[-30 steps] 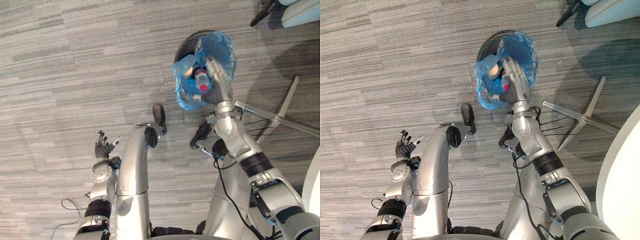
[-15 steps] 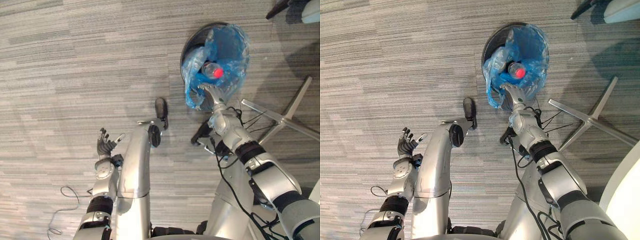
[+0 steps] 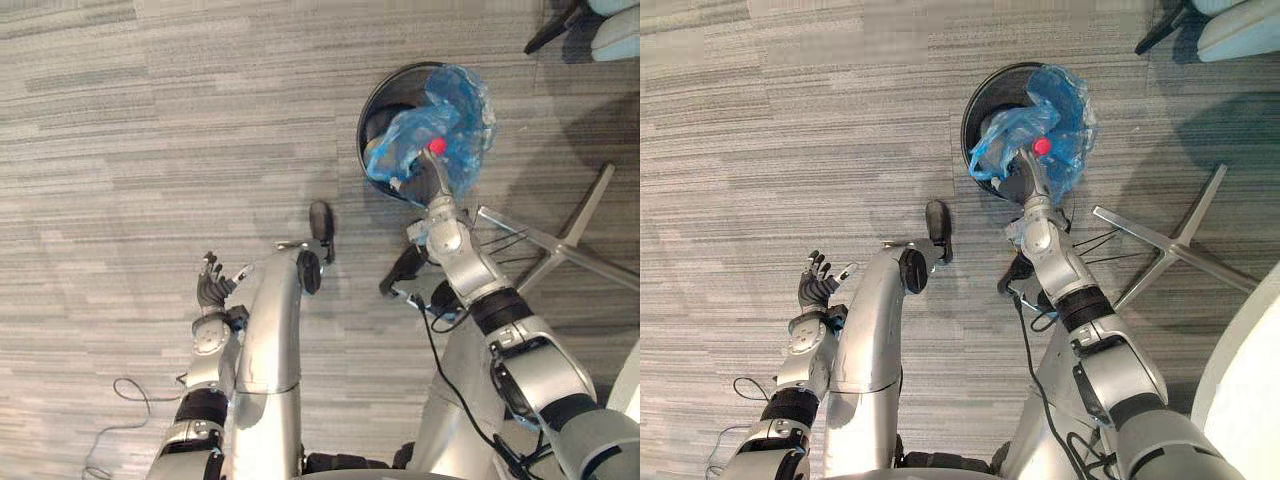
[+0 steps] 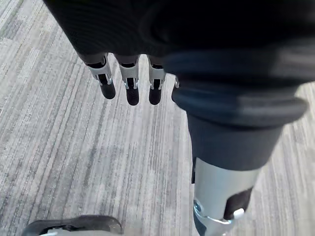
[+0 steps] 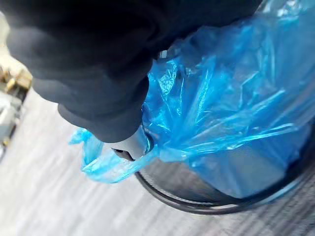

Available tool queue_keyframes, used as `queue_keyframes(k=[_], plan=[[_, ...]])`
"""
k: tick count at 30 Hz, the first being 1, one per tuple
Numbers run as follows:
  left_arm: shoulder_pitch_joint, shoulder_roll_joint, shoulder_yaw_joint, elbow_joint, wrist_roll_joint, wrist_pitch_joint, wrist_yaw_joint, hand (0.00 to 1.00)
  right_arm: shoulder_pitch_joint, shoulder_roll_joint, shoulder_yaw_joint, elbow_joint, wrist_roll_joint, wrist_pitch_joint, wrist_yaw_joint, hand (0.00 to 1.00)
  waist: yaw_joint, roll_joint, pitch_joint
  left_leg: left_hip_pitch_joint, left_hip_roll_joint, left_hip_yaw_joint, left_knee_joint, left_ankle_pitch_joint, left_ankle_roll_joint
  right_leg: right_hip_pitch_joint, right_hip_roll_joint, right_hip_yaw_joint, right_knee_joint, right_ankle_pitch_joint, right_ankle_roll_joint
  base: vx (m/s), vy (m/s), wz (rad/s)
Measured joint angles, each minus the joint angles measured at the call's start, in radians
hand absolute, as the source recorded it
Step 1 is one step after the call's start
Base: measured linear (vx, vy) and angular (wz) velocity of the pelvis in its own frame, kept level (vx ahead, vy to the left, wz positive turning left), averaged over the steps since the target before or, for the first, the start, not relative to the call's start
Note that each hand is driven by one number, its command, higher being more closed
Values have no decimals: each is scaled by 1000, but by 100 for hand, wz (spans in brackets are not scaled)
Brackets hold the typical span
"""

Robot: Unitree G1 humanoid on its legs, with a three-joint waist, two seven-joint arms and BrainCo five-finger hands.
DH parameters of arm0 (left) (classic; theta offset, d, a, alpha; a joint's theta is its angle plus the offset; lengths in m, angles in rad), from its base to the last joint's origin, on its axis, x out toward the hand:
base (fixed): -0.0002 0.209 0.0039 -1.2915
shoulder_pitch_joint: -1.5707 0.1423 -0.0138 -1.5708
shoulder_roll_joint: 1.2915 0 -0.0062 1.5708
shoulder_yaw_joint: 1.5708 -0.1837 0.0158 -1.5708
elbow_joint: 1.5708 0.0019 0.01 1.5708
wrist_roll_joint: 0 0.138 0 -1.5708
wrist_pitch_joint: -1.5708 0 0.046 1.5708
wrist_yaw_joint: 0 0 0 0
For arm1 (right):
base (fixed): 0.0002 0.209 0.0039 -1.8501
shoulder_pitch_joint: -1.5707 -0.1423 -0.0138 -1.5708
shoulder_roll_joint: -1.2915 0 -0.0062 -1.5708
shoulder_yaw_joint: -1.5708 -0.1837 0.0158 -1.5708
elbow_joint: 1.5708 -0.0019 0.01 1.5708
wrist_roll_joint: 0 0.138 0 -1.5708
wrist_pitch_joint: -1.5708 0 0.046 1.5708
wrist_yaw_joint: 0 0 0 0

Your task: Gather rubbish on tea table into small bin, then transfer packed bag to large trash can.

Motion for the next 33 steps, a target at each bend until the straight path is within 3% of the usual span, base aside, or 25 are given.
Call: queue_keyframes(k=[2,6,10,12,15,17,21,24,25,26,27,28,29,30,31,32,33], plan=[[15,-9,-1,-5,0,2,-8,0,48,27,-15,-30,50,-4,5,100,-2,-1,-1,70,-2,1,-54,14,-9,73,8,-17,-53,11,6,-34,-28,11],[94,-47,-17,-10,3,22,-43,0,192,112,-31,-88,182,-15,51,100,-5,-5,-6,300,-22,7,-217,64,10,305,28,-60,-205,52,4,7,-73,8],[184,-41,-33,-6,5,27,-75,0,317,161,-25,-160,232,-31,91,100,-10,-19,-28,525,-41,8,-374,95,-9,525,58,-87,-357,85,21,60,-100,0],[241,-22,-59,23,25,28,-89,0,371,173,-16,-162,246,-37,117,100,-21,-27,-61,656,-54,5,-477,120,-16,651,81,-100,-459,111,36,93,-75,-3],[302,12,-99,112,56,37,-110,0,437,170,-14,-161,250,-46,155,100,-29,-26,-159,793,-58,8,-611,151,-26,784,131,-107,-619,164,50,141,-45,-15],[329,22,-99,141,87,43,-127,0,468,167,-33,-161,249,-53,181,100,-32,-27,-181,891,-58,22,-675,171,-19,876,156,-102,-706,196,57,125,-6,-23],[377,34,-98,152,127,43,-130,0,469,164,-40,-181,247,-56,212,100,-27,-30,-219,987,-54,79,-747,186,-3,927,190,-25,-798,254,61,77,45,-54],[371,40,-87,135,131,43,-132,0,460,165,-42,-212,246,-66,217,100,-32,-28,-221,987,-53,78,-735,197,14,902,187,14,-778,289,60,-22,44,-51],[370,39,-80,124,131,42,-132,0,460,162,-48,-217,247,-66,217,100,-32,-27,-221,991,-50,79,-741,201,24,899,183,20,-749,273,61,-102,1,-2],[365,40,-61,95,131,39,-135,0,460,161,-57,-233,249,-67,216,100,-35,-27,-219,997,-59,74,-744,199,37,878,150,30,-563,197,41,-97,-23,25],[366,41,-54,76,131,37,-136,0,459,160,-61,-238,249,-67,216,100,-35,-27,-219,998,-62,65,-737,198,39,880,141,37,-478,169,44,-126,-60,46],[375,45,-41,34,131,37,-136,0,454,163,-62,-252,249,-72,215,100,-30,-27,-219,998,-64,44,-721,198,40,905,148,75,-341,127,74,-145,-122,52],[394,48,-40,-17,130,35,-134,0,448,163,-55,-281,247,-76,213,100,-22,-28,-220,986,-68,22,-701,197,41,950,178,116,-305,107,109,-159,-148,54],[408,48,-40,-48,130,32,-126,0,432,162,-51,-296,246,-82,212,100,-18,-32,-222,973,-74,12,-694,203,37,991,200,143,-336,109,112,-261,-189,45],[425,41,-37,-79,129,29,-121,0,394,147,-44,-307,241,-94,207,100,-4,-24,-223,949,-80,0,-696,235,27,1028,224,153,-438,45,106,-187,-124,23],[436,29,-36,-97,126,29,-120,0,375,134,-39,-310,238,-99,202,100,1,-17,-227,935,-79,-8,-710,263,23,1033,242,151,-486,25,94,-334,-149,21],[467,-6,-44,-147,120,26,-120,0,336,97,-32,-315,235,-114,189,100,4,15,-245,891,-64,-35,-763,330,9,1041,287,129,-613,-5,47,-249,-90,21]])
